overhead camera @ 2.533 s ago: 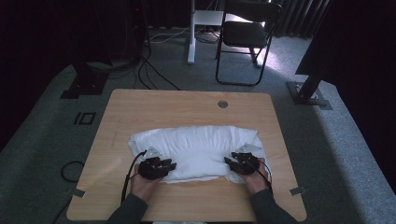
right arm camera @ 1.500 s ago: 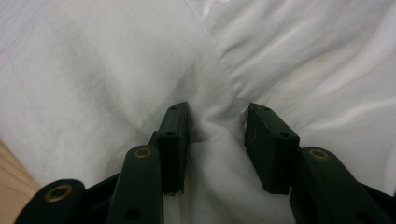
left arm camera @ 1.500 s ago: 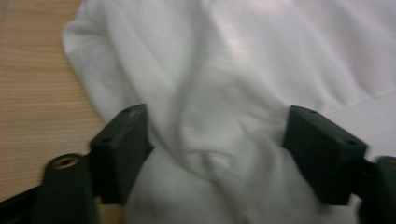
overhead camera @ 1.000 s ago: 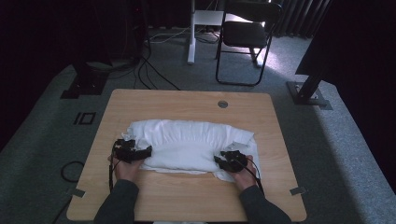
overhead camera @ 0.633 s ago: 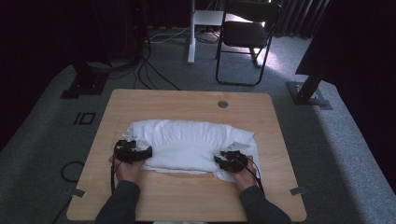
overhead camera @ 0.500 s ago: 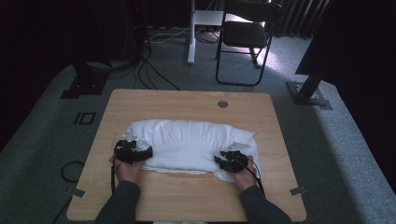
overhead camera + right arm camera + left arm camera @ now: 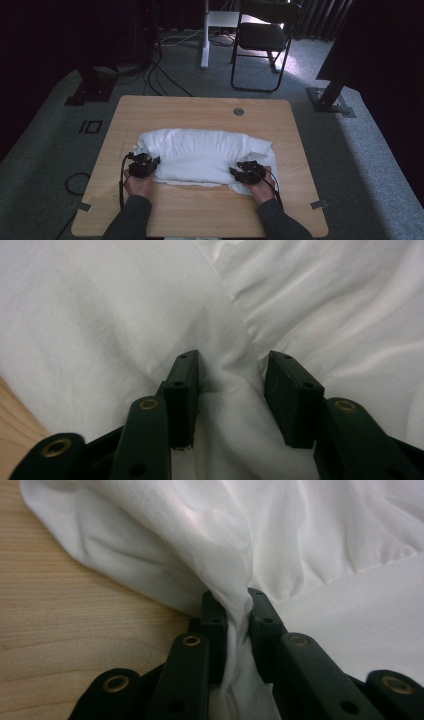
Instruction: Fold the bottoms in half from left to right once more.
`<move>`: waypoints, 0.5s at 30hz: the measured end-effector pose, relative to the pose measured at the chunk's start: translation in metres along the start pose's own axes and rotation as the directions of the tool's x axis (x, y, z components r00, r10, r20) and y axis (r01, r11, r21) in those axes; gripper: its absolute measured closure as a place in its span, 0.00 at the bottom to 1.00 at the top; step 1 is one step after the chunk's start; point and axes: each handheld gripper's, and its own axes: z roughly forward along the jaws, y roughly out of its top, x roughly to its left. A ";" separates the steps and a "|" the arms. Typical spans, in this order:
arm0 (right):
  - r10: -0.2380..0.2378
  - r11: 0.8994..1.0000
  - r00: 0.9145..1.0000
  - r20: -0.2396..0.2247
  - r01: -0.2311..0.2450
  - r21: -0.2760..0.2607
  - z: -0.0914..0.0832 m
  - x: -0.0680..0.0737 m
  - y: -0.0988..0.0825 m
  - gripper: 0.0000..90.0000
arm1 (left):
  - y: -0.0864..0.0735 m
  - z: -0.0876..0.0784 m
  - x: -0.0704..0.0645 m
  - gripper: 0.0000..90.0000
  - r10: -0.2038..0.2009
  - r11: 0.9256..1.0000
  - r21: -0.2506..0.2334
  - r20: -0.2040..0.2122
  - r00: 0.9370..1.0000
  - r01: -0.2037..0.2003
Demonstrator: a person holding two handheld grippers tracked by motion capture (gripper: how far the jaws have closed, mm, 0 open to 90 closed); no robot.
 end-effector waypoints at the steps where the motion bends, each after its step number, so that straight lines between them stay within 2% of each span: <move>1: -0.003 1.000 1.000 0.005 0.003 -0.005 -0.002 0.001 0.003 0.60 | 0.000 -0.001 0.000 0.92 0.003 1.000 -0.002 0.002 1.000 -0.003; 6: -0.008 0.998 1.000 -0.006 0.007 -0.064 -0.007 0.010 0.026 0.57 | 0.001 -0.001 0.001 0.92 0.010 1.000 -0.003 0.004 1.000 -0.010; 7: -0.008 0.998 1.000 -0.006 0.007 -0.064 -0.007 0.010 0.026 0.57 | 0.001 -0.001 0.001 0.92 0.010 1.000 -0.003 0.004 1.000 -0.010; 8: -0.024 0.997 1.000 -0.011 0.023 -0.073 -0.004 0.015 0.035 0.56 | 0.001 -0.001 0.001 0.92 0.010 1.000 -0.004 0.006 1.000 -0.010; 15: -0.027 0.995 0.999 -0.035 0.024 -0.101 0.008 0.031 0.058 0.56 | 0.007 -0.008 0.000 0.92 0.009 0.999 -0.032 0.013 1.000 -0.009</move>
